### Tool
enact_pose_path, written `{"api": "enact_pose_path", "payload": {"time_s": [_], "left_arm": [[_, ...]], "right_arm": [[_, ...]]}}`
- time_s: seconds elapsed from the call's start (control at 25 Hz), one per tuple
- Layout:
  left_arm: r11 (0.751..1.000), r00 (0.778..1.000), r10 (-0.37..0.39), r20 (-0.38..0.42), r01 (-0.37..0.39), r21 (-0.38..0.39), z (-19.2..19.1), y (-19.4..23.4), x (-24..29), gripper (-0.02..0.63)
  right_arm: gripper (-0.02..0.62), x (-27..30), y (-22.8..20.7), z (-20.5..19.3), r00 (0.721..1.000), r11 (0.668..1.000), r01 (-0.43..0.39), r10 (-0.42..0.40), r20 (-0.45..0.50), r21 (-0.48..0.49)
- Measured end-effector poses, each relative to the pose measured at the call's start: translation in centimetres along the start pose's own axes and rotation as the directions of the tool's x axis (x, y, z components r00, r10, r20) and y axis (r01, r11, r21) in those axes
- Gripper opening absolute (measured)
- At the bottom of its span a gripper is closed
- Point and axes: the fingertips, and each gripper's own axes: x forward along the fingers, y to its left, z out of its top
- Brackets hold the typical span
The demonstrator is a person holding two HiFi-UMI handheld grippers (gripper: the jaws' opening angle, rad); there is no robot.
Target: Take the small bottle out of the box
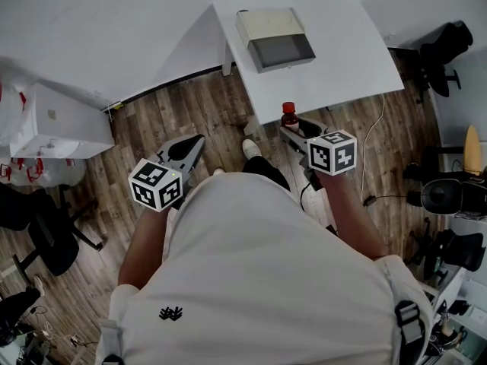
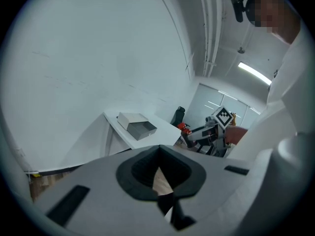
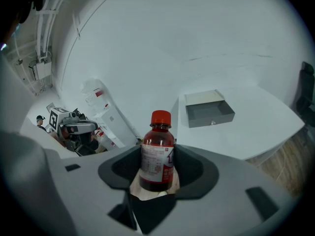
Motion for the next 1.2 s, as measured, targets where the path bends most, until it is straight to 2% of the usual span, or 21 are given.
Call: {"api": "enact_pose_path", "payload": {"time_s": [0.76,1.2], "left_arm": [[1.0,1.0,0.004,-0.005,-0.004,-0.001,0.1,-0.2,0.4,0.006],[1.0,1.0,0.013,-0.013,-0.013,0.001,0.7,0.0,1.8,0.006]], "right_arm": [[0.213,-0.2,-0.7,0.1,1.0,1.0,0.002,-0.002,0.006,0.003],[0.213,0.2,-2.5,0.9,1.0,1.0,0.0,0.0,0.011,0.011]]}}
